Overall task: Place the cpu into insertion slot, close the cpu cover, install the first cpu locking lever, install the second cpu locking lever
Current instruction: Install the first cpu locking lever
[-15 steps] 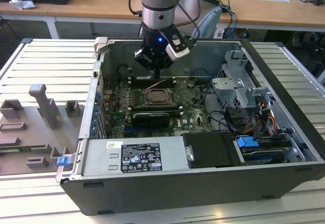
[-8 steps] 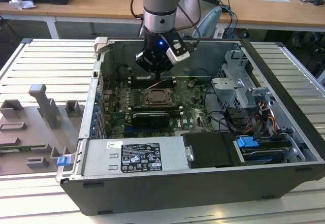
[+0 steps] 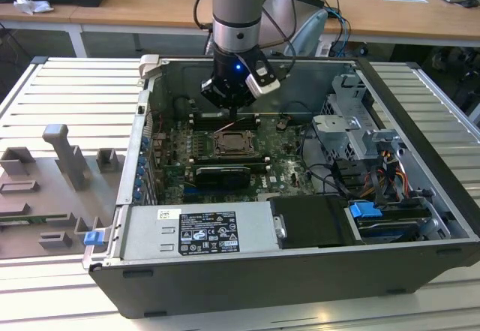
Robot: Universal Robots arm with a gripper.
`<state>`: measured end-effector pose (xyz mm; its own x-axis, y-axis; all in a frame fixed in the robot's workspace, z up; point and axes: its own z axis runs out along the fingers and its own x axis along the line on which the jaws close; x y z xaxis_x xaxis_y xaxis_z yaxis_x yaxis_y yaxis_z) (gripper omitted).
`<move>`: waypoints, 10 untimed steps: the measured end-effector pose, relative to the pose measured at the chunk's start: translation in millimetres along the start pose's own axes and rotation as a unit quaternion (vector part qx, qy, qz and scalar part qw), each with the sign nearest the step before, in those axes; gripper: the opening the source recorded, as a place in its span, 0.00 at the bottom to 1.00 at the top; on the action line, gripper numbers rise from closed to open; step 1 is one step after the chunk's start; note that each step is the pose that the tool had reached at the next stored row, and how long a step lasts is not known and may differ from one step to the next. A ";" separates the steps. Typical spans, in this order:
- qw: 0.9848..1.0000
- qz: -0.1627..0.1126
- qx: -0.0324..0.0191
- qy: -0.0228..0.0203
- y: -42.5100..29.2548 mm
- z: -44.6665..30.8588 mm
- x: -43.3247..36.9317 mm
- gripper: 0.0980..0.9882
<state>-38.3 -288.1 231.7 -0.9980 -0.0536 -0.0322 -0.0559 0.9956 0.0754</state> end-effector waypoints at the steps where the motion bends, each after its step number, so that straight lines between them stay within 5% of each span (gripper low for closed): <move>1: 1.000 0.000 -0.001 0.000 0.0 0.5 -0.4 0.01; 10: 1.000 0.000 -0.006 0.002 0.3 6.8 -7.3 0.01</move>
<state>-30.8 -286.9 225.1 -0.9982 -0.0532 -0.0277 -0.0554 0.9946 0.0877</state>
